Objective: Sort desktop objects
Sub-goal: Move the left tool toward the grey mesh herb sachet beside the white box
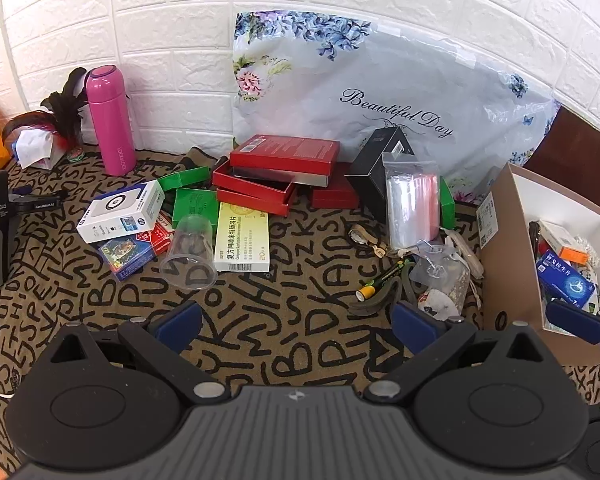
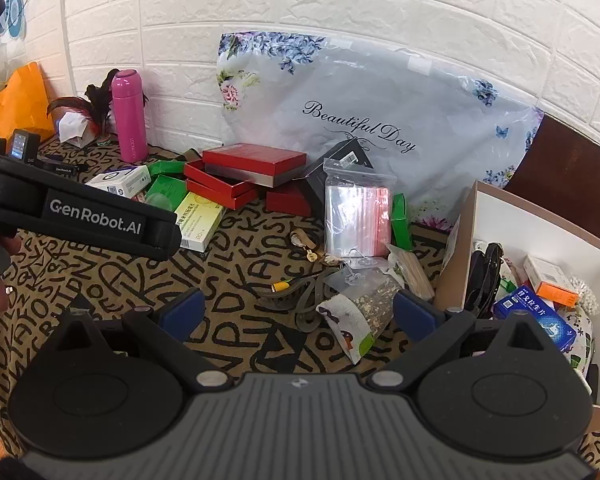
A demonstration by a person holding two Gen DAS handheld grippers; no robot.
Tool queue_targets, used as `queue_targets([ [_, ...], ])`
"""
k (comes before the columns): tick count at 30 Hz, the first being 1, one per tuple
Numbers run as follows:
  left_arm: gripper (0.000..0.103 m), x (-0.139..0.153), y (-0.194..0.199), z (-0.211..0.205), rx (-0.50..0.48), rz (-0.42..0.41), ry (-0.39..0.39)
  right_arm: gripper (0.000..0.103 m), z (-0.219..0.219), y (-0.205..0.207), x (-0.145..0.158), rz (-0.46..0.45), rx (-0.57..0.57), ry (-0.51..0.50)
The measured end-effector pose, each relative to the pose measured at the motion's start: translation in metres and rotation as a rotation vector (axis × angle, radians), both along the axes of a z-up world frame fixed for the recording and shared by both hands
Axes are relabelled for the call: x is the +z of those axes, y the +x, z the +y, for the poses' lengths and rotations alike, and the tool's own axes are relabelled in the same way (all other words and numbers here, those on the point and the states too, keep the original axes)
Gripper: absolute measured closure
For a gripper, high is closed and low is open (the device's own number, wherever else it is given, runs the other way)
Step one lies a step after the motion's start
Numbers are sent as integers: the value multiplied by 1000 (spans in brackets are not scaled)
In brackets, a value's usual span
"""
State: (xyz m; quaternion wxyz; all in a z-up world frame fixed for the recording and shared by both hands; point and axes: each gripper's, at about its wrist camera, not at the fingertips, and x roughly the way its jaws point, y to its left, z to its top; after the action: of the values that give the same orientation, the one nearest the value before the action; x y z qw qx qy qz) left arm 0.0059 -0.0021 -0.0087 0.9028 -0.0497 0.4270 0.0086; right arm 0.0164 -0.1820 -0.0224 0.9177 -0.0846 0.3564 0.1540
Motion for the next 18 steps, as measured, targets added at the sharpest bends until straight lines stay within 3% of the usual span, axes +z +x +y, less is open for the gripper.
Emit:
queue_targets([
  [18, 0, -13, 15, 2, 13, 47, 15, 5, 3, 9, -10, 22, 11, -3],
])
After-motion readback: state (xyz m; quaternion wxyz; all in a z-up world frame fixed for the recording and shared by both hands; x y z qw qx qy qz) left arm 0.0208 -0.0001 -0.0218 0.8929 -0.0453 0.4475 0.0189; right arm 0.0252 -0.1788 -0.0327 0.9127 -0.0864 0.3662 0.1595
